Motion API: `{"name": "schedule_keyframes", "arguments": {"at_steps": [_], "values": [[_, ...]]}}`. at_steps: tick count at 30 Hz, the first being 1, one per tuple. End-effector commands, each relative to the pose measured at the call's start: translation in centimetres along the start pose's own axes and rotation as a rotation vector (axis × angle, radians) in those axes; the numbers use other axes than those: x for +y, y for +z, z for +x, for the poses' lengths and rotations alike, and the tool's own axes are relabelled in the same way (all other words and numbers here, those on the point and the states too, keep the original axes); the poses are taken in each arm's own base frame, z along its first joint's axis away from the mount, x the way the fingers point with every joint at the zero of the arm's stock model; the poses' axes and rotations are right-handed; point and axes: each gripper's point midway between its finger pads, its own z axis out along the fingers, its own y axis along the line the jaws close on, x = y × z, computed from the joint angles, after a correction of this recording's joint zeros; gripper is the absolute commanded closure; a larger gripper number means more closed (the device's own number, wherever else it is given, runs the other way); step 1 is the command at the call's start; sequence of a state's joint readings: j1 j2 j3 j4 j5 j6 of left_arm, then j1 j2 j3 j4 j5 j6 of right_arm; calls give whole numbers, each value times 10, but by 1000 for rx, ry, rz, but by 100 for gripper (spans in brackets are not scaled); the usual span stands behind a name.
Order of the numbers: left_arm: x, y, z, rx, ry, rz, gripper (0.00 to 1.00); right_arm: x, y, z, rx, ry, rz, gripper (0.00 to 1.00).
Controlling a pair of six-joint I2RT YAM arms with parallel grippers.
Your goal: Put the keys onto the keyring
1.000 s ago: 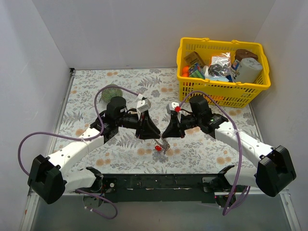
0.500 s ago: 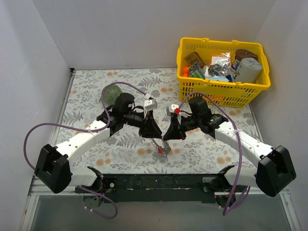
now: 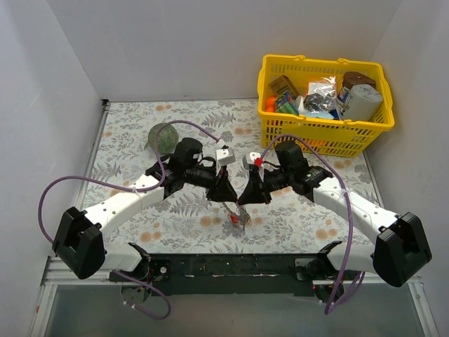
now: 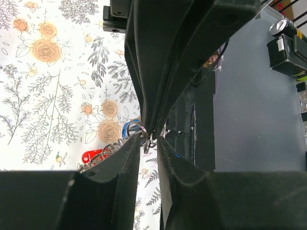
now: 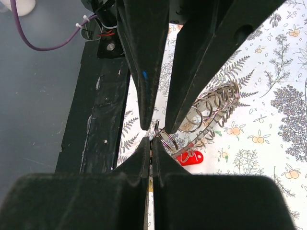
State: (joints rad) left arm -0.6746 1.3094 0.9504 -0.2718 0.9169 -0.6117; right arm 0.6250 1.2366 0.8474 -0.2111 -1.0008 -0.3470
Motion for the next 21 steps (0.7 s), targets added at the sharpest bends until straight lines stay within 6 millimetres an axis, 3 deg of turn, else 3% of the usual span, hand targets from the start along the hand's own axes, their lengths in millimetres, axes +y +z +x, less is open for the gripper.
{"name": "schedule_keyframes", "arguments": {"at_steps": [1,7,13,14,18,21], "values": [[2,3,-12,0,49,-37,83,6,-3,-30,-57,-98,-29,99],[10,11,-3,49,25,-63,100,6,-3,-32,-61,-102,-21,99],[13,7,-6,44,43,-110,100,7,-4,-34,-72,-112,-13,99],[14,6,-6,44,42,-122,97,7,-5,-34,-75,-118,-12,99],[16,1,-5,44,52,-156,69,8,-5,-36,-81,-124,-10,99],[13,-3,-8,31,68,-167,62,8,-5,-35,-79,-120,-12,99]]}}
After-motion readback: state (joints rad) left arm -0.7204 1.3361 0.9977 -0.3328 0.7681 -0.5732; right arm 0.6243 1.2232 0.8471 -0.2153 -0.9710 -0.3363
